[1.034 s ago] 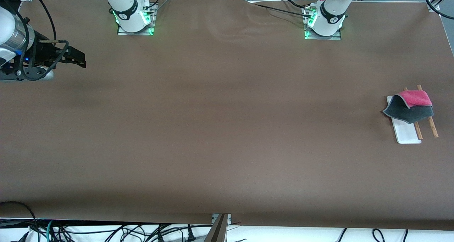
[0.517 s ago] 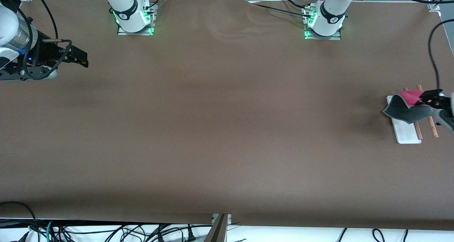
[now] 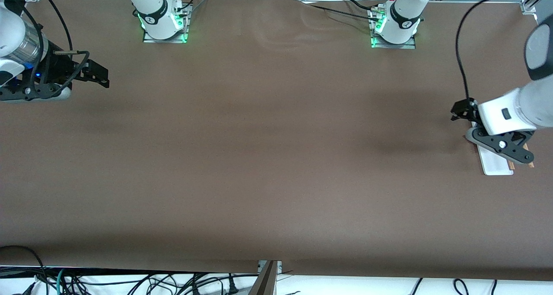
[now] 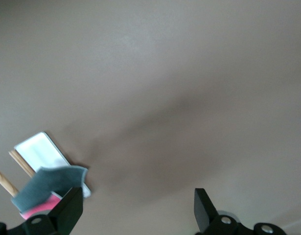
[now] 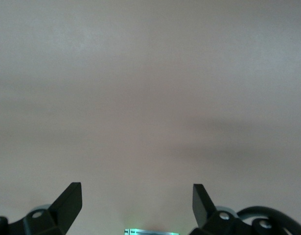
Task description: Pass towel and hang on rack
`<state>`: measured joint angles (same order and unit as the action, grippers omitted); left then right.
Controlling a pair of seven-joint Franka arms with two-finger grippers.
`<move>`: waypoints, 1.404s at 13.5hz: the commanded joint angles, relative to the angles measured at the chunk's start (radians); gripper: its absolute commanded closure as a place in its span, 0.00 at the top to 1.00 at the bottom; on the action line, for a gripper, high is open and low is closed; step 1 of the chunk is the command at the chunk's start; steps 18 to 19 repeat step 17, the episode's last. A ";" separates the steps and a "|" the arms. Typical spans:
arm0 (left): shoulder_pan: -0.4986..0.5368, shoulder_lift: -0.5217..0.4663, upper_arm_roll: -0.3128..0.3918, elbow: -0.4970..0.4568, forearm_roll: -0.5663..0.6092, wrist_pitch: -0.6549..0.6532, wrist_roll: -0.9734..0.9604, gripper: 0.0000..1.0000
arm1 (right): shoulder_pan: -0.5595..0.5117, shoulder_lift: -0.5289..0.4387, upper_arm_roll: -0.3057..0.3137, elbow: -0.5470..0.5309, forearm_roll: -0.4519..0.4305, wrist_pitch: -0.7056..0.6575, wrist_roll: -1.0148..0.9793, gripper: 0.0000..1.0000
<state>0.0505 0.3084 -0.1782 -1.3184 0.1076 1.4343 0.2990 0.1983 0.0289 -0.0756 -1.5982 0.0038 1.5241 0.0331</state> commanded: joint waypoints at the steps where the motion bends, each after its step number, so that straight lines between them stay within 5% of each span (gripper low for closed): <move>1: -0.043 -0.150 0.012 -0.154 -0.067 0.037 -0.170 1.00 | -0.002 -0.038 0.008 -0.043 -0.005 0.019 -0.007 1.00; 5: -0.047 -0.258 0.066 -0.338 -0.092 0.205 -0.368 1.00 | -0.002 -0.047 0.008 -0.045 -0.005 0.013 -0.009 1.00; 10: -0.041 -0.293 0.082 -0.372 -0.102 0.250 -0.357 1.00 | -0.002 -0.052 0.010 -0.048 -0.005 0.010 -0.007 1.00; 14: -0.040 -0.359 0.106 -0.485 -0.098 0.301 -0.357 1.00 | 0.000 -0.052 0.010 -0.048 -0.005 0.011 -0.007 1.00; 19: -0.041 -0.357 0.106 -0.484 -0.100 0.301 -0.359 1.00 | 0.000 -0.052 0.010 -0.048 -0.005 0.010 -0.007 1.00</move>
